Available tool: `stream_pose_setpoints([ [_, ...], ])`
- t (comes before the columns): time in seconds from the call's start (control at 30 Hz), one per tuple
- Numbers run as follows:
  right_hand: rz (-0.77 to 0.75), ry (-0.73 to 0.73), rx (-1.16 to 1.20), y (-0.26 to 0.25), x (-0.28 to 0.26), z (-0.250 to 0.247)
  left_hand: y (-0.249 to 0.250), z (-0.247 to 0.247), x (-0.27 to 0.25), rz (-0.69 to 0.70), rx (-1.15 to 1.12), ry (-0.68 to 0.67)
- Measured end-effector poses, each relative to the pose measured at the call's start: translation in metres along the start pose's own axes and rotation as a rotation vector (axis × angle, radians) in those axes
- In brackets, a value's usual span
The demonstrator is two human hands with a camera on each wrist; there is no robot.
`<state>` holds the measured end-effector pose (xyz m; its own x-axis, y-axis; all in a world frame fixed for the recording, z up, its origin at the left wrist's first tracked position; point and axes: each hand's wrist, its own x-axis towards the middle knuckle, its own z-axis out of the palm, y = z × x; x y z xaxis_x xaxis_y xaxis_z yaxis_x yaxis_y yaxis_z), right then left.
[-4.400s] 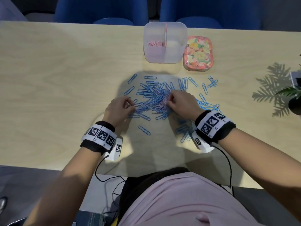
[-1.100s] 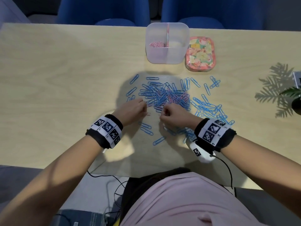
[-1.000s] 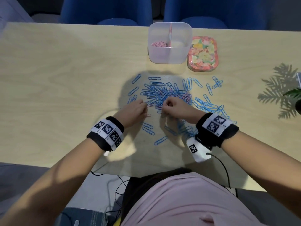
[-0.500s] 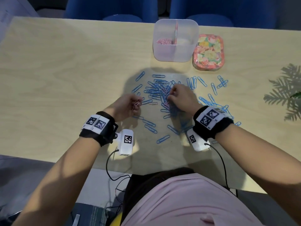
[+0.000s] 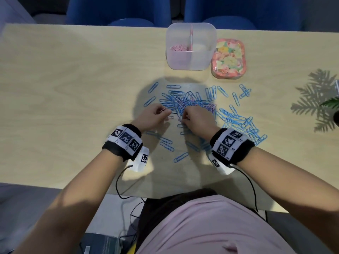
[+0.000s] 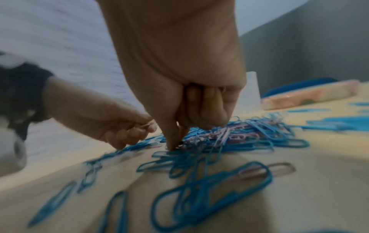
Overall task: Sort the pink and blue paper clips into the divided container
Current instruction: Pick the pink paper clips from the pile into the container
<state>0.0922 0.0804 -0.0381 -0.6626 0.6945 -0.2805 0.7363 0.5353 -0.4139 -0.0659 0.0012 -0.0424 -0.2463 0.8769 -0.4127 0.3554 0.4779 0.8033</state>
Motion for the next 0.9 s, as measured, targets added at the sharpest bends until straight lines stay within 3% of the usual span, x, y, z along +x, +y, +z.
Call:
stream_pose_setpoints([
  [0.17, 0.114, -0.134, 0.658, 0.02, -0.013, -0.017, 0.003, 0.005, 0.001, 0.152, 0.45, 0.066],
  [0.3, 0.392, -0.253, 1.156, 0.039, -0.025, -0.031, 0.001, 0.007, -0.001, 0.234, 0.56, 0.109],
  [0.43, 0.499, -0.238, 1.442, 0.043, -0.014, -0.041, 0.001, 0.008, -0.005, 0.267, 0.713, 0.069],
  [0.53, 0.352, -0.219, 1.21, 0.036, -0.004, -0.041, 0.003, 0.007, -0.004, 0.213, 0.738, 0.027],
  [0.63, -0.089, -0.064, 0.474, 0.025, 0.004, -0.035, 0.002, 0.008, -0.001, 0.146, 0.699, -0.026],
  [0.73, -0.294, -0.08, -0.195, 0.018, 0.009, -0.032, 0.007, 0.006, 0.001, 0.104, 0.651, -0.083],
  [0.9, -0.414, -0.06, -0.491, 0.024, 0.014, -0.027, 0.045, -0.016, 0.021, 0.101, 0.498, -0.028],
])
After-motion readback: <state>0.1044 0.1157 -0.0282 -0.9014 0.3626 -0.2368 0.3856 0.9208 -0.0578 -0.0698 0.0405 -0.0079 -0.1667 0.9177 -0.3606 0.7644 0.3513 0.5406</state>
